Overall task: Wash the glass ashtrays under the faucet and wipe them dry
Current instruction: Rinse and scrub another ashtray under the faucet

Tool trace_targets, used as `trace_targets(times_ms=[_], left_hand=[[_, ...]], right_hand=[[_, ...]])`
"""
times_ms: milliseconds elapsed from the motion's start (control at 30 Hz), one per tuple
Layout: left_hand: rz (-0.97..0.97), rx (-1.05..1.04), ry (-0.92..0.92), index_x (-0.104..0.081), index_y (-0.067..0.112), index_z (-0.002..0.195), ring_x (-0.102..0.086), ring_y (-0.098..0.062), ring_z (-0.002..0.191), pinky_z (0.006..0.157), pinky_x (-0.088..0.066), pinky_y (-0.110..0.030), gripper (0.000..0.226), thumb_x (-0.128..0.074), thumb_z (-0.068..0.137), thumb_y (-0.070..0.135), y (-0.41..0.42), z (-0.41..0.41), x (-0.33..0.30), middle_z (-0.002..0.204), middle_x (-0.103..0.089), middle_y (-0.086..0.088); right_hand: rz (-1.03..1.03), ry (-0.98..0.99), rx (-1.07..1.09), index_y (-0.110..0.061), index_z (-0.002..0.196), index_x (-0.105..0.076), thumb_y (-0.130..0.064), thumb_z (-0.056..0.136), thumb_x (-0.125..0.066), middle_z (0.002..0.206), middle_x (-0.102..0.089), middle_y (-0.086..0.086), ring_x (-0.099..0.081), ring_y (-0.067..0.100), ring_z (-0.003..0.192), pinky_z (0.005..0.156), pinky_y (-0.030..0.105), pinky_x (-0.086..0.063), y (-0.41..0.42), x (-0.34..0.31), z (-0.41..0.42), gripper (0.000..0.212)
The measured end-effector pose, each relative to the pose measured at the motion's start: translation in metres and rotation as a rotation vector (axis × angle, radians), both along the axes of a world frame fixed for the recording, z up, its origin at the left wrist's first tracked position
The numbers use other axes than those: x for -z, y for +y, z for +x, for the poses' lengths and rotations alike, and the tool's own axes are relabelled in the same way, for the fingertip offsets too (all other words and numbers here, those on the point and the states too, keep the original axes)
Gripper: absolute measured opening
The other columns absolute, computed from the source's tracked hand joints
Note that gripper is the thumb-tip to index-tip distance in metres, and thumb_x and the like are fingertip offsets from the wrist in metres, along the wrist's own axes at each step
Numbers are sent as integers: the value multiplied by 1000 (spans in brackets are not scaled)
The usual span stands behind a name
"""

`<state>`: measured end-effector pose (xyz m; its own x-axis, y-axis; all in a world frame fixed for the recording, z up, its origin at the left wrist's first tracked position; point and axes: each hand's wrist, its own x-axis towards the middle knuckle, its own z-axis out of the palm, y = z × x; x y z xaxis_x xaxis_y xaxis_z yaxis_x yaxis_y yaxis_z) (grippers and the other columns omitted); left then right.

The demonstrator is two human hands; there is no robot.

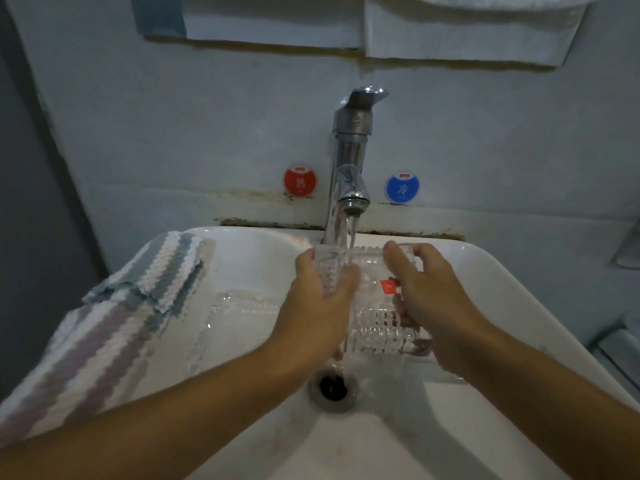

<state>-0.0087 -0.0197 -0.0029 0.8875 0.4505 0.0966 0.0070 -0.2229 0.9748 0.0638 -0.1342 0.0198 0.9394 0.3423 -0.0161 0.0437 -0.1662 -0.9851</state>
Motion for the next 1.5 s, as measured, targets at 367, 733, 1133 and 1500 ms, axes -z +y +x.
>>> trace_targets(times_ms=[367,733,1133,1500], left_hand=[[-380,-245,194,-62,15,102,-62,-24,86,78,-57,-42,54,-32,101,60,24,8,-7,97,-61,-4],[-532,-190,176,-45,16,63,-31,-13,36,36,-25,-17,55,-37,98,58,19,-3,-19,45,-41,0],[-521,-77,122,-61,18,71,-51,-11,39,52,-40,-27,45,-35,102,38,8,-4,-18,49,-55,2],[-865,368,320,-71,8,120,-57,-49,120,108,-32,-70,49,-30,100,26,28,-5,-32,121,-68,-24]], right_hand=[[12,-2,-513,-35,156,-24,-8,64,-82,127,-66,2,-73,21,103,83,34,-60,-9,-11,12,111],[-16,-23,-125,-26,132,-51,-58,97,-46,109,-66,-3,-63,9,86,71,28,-49,3,0,-7,48],[260,222,30,-14,84,-70,-56,103,-35,72,-77,7,-74,21,59,54,28,-57,-2,9,-7,58],[455,-209,91,17,80,-53,-48,84,-46,80,-58,41,-59,59,76,55,39,-52,-1,-10,-13,66]])
